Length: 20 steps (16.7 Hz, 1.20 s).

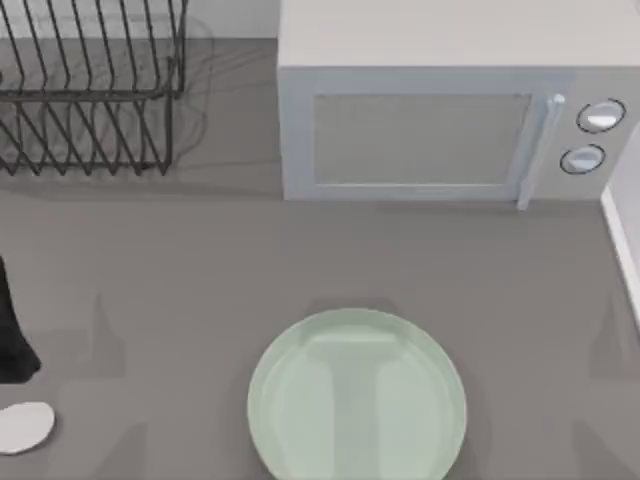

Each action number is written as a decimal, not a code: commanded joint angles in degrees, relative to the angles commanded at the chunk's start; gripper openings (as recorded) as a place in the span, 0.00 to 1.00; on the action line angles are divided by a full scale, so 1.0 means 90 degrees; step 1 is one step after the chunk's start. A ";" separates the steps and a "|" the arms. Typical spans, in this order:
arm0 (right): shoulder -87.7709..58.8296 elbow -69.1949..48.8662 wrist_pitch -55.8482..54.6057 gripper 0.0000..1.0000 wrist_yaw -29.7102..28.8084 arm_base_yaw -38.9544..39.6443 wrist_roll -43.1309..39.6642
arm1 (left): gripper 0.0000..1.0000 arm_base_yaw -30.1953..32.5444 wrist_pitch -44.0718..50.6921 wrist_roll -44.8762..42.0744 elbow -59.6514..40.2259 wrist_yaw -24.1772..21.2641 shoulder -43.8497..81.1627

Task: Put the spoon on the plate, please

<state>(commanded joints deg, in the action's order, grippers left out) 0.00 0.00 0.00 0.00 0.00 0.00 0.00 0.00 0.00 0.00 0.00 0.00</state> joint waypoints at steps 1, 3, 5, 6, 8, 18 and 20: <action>0.0000 0.0000 0.0000 1.00 0.0000 0.0000 0.0000 | 1.00 0.0000 0.0000 0.0000 0.0000 0.0000 0.0000; 0.0000 0.0000 0.0000 1.00 0.0000 0.0000 0.0000 | 1.00 -0.0025 0.0054 -0.0069 -0.0048 0.0004 0.0065; 0.0000 0.0000 0.0000 1.00 0.0000 0.0000 0.0000 | 1.00 -0.0137 0.0311 -0.0406 -0.0275 0.0014 0.0380; 0.0000 0.0000 0.0000 1.00 0.0000 0.0000 0.0000 | 1.00 -0.0217 0.0507 -0.0676 -0.0446 0.0018 0.0623; 0.0000 0.0000 0.0000 1.00 0.0000 0.0000 0.0000 | 1.00 -0.0416 0.1011 -0.1419 -0.0876 0.0022 0.1273; 0.0000 0.0000 0.0000 1.00 0.0000 0.0000 0.0000 | 1.00 -0.1733 0.4602 -0.7575 -0.3600 0.0018 0.5921; 0.0000 0.0000 0.0000 1.00 0.0000 0.0000 0.0000 | 1.00 -0.1977 0.5257 -0.8611 -0.4106 0.0023 0.6760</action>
<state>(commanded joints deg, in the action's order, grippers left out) 0.00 0.00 0.00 0.00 0.00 0.00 -17.79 47.32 -77.50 -36.96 0.21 60.84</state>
